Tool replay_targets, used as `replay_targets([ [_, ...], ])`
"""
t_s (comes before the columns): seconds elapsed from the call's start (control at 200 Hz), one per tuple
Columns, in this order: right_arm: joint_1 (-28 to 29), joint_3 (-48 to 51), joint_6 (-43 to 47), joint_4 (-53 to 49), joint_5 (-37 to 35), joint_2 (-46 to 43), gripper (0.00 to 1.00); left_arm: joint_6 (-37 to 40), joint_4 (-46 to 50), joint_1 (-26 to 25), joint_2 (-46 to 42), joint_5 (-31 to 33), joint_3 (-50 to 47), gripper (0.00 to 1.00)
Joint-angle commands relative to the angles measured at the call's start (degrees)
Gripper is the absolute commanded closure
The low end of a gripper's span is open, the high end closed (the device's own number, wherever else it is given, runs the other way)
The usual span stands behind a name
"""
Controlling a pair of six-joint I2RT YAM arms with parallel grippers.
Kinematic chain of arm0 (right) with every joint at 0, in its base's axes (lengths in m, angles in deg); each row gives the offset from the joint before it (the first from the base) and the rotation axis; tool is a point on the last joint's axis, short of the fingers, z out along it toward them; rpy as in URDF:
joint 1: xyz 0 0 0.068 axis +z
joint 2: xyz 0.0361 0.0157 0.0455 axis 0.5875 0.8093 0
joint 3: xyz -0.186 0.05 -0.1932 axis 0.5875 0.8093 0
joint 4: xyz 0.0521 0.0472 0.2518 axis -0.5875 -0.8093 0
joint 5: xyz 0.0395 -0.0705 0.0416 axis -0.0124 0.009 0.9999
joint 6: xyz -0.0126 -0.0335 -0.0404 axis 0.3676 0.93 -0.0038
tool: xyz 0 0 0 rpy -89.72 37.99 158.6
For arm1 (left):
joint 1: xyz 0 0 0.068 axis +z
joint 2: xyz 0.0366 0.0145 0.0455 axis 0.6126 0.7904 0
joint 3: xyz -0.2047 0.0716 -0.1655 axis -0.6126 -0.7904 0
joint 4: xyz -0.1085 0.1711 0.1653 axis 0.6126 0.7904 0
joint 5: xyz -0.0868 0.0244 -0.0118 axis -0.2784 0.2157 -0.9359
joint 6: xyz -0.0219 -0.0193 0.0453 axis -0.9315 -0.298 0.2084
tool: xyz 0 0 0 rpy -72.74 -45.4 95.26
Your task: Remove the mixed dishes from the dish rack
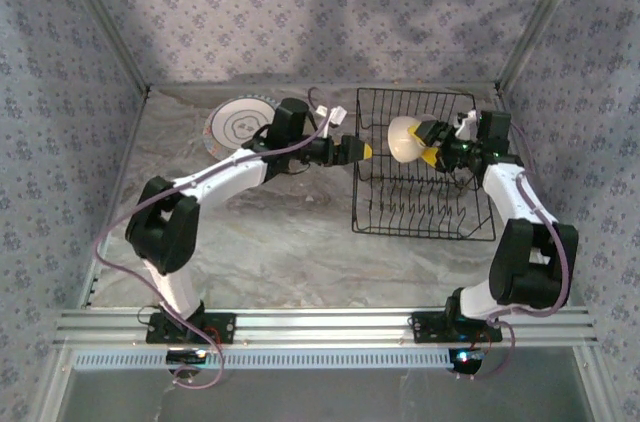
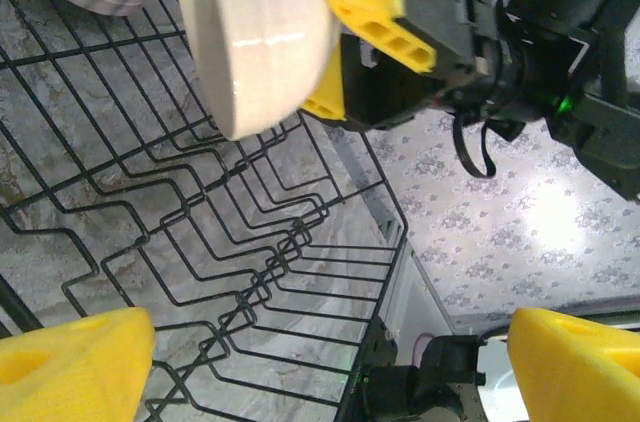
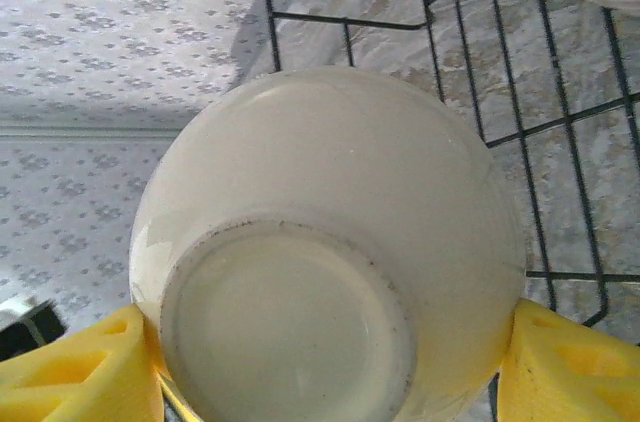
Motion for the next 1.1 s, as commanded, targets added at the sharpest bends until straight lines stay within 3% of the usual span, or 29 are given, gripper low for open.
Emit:
replay_targets([
  [0.0, -0.4, 1.5, -4.9, 7.7, 6.2, -3.1, 0.42, -1.2, -4.7, 0.1, 2.3, -4.0, 4.1, 0.11],
  [0.49, 0.0, 7.3, -12.9, 17.7, 9.2, -7.3, 0.41, -2.7, -12.9, 0.6, 11.0, -8.4, 12.3, 0.14],
  [1.099, 2.9, 9.2, -19.0, 25.9, 9.5, -6.9, 0.41, -19.8, -34.9, 0.3, 16.2, -11.5, 13.9, 0.26],
])
